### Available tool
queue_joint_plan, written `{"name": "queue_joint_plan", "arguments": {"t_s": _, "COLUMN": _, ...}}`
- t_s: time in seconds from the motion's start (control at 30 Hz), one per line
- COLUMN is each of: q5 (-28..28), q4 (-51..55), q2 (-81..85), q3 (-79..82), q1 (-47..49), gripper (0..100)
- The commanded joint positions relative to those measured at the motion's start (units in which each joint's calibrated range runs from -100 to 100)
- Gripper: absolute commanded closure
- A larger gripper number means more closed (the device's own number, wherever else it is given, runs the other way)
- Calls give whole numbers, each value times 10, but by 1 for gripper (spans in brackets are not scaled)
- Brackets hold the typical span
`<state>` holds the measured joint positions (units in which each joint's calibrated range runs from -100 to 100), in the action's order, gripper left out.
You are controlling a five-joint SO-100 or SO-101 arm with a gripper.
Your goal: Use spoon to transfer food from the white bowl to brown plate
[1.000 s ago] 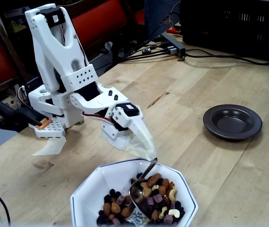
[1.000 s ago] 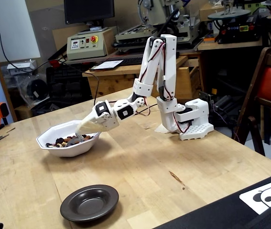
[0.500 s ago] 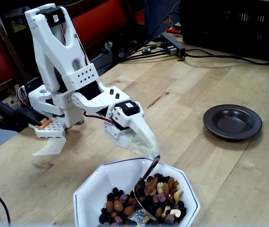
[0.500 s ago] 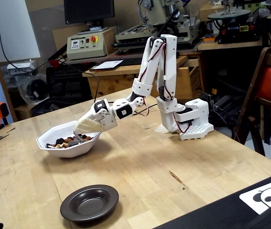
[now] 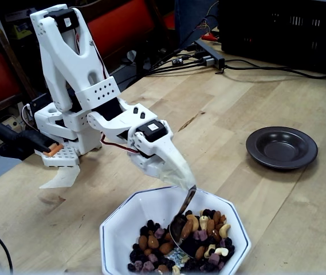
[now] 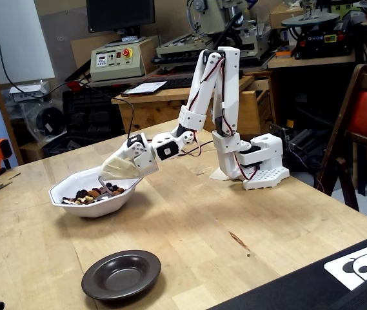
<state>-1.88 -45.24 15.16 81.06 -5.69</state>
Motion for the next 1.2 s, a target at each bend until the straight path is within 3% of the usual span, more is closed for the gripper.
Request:
{"name": "queue_joint_plan", "arguments": {"t_s": 0.0, "q5": 21, "q4": -3, "q2": 9, "q3": -16, "q1": 11, "gripper": 97}}
{"name": "queue_joint_plan", "arguments": {"t_s": 0.93, "q5": 63, "q4": -4, "q2": 60, "q3": -69, "q1": 9, "gripper": 98}}
{"name": "queue_joint_plan", "arguments": {"t_s": 1.17, "q5": 66, "q4": -4, "q2": 61, "q3": -74, "q1": -32, "gripper": 98}}
